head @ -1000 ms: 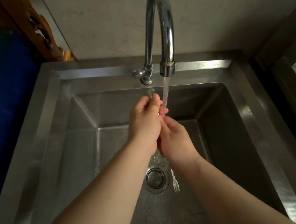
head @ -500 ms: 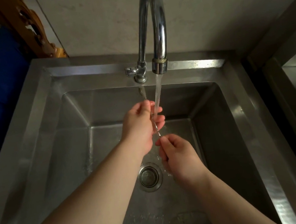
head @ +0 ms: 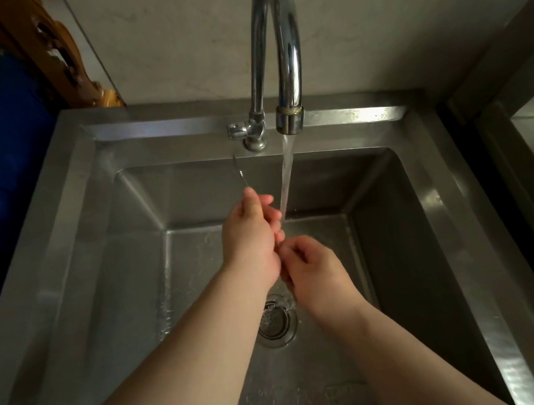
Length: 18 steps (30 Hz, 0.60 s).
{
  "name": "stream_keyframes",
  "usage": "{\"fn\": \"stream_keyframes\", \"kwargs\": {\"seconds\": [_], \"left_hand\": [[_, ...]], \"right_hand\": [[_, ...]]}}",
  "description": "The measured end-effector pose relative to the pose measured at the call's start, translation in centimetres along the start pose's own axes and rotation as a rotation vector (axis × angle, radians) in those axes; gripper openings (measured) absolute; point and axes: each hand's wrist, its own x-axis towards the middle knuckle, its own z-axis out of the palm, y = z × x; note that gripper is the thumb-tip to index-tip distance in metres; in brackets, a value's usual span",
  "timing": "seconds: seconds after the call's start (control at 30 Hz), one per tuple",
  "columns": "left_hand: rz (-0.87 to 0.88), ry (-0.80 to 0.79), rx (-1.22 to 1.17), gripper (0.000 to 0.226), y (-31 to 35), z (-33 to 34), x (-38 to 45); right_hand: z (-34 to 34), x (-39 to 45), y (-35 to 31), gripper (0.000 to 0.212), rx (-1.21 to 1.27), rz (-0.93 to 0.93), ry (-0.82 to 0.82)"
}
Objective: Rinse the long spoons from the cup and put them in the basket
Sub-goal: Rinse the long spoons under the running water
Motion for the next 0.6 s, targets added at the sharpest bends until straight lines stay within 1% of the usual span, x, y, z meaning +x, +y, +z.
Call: {"fn": "stream_keyframes", "kwargs": {"seconds": [0.07,0.17,0.27,0.37,0.4,0.5,0.53,0.6], "left_hand": [[0.010,-0.017,-0.050,0.024,0.2,-0.2,0.0],[0.027,-0.042,0.049,0.017,0.2,-0.8,-0.4],[0.070,0.051,0.112,0.016,0.5,-1.3,-0.6],[0.081,0.126,0.015,0.020,1.3,-1.7,-0.3],[0.067,0.143,-0.036,0.022,1.5,-1.7,-0.2],[-0.006,0.189,-0.113,0.028,2.0,-2.0,0.2],[-0.032,0.189,-0.119,0.028,2.1,-2.0,0.4],[-0.071,0.193,-0.163,0.025,2.4,-2.0,0.9]], "right_hand": [[0.1,1.1,-0.7,0.031,-0.124,-0.038,0.054],[0.4,2.5,-1.9,0.035,-0.215,-0.114,0.047],[0.8,2.5,-2.1,0.034,-0.286,-0.171,0.018],[0.6,2.0,-1.6,0.025,-0.323,-0.210,-0.100],[0.4,2.0,-1.4,0.025,-0.325,-0.199,-0.115],[-0.4,2.6,-1.4,0.039,-0.347,-0.118,-0.072],[-0.6,2.9,-1.6,0.040,-0.362,-0.108,-0.061],[-0.9,3.5,-2.5,0.035,-0.413,-0.129,-0.068]]}}
